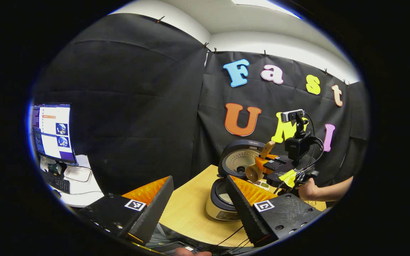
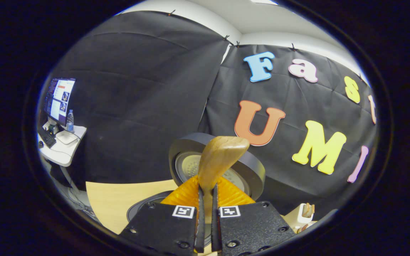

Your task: Close the left gripper, press the button to open the rice cooker; take a wooden spoon from the chopstick holder with the right hand, scoop a spoonful of rice and pour it into the rice cooker, then put the wooden spoon back into the chopstick holder.

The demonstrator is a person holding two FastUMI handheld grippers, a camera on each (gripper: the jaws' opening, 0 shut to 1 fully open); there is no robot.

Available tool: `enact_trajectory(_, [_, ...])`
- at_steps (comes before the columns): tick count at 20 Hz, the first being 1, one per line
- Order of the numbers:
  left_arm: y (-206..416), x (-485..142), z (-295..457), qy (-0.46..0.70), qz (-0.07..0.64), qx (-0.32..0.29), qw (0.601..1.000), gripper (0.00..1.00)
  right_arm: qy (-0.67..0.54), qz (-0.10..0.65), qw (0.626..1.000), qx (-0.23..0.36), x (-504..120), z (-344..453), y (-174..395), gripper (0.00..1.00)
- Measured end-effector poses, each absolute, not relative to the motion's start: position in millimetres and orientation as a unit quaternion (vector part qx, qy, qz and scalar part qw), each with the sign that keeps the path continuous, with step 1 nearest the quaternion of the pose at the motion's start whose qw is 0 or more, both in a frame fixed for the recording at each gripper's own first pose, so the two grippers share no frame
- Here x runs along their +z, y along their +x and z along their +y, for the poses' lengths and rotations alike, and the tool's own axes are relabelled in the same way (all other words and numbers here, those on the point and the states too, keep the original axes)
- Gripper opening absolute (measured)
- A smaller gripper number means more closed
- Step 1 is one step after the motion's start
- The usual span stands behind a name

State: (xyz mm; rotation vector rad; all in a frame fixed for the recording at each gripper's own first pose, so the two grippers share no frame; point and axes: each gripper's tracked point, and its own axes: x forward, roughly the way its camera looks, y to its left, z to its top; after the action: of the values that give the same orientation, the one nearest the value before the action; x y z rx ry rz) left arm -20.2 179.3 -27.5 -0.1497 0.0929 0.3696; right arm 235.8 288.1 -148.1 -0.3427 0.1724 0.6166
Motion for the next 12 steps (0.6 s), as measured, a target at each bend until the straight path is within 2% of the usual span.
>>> enact_trajectory(5, [-15, -26, 167, -0.072, 0.046, 0.171, 0.982, 0.95, -0.109, 0.099, 0.942, 0.303, -134, 278, 228, 0.12])
enact_trajectory(12, [14, -25, 136, -0.07, 0.049, 0.13, 0.988, 0.95, -0.021, 0.126, 0.954, 0.27, -96, 201, 208, 0.13])
